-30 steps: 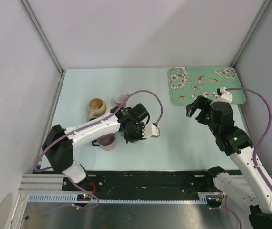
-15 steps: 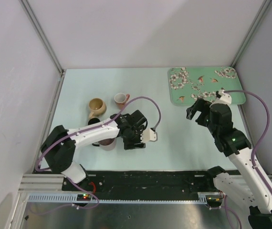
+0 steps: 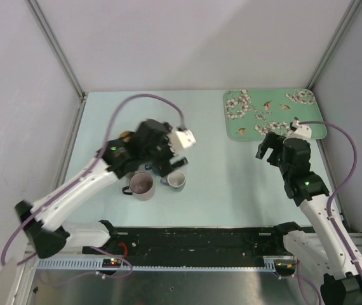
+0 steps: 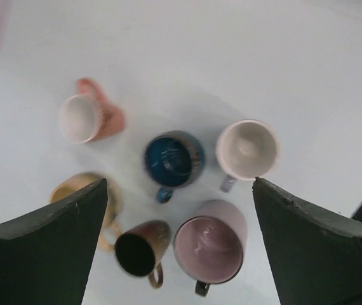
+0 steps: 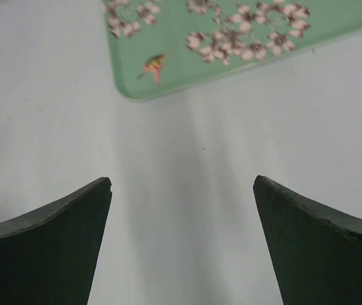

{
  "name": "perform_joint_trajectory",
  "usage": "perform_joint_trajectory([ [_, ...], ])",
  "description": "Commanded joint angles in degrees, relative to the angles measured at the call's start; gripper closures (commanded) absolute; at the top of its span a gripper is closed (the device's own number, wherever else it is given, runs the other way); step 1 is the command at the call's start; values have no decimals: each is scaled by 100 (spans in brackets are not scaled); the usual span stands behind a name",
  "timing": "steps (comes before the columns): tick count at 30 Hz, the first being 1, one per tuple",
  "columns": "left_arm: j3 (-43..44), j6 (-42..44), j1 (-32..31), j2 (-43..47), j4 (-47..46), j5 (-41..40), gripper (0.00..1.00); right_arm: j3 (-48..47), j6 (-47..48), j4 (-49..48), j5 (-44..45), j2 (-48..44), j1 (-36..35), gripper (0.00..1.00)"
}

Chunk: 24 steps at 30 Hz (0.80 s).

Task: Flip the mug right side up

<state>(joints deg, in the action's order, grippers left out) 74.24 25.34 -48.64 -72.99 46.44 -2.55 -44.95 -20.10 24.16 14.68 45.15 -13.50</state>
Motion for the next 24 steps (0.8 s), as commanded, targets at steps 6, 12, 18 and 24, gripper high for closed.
perform_joint_trajectory([
  [6, -1134, -2022, 2298, 2229, -1417, -944, 0, 1453, -183, -1329, 1534, -384, 93, 1],
  [12, -3083, -3105, 3584, 3297, -2482, -1536, 0, 2428, -31, -1987, 1600, -918, 45, 1],
  [18, -4597, -3576, 4759, 3697, -4202, -1032, 0, 2929, 104, -2587, 1515, -1335, 74, 0],
  [24, -5358, -3627, 4845, 3965, -5004, -1667, 0, 2947, -312, -2526, 2299, -1294, 82, 1],
])
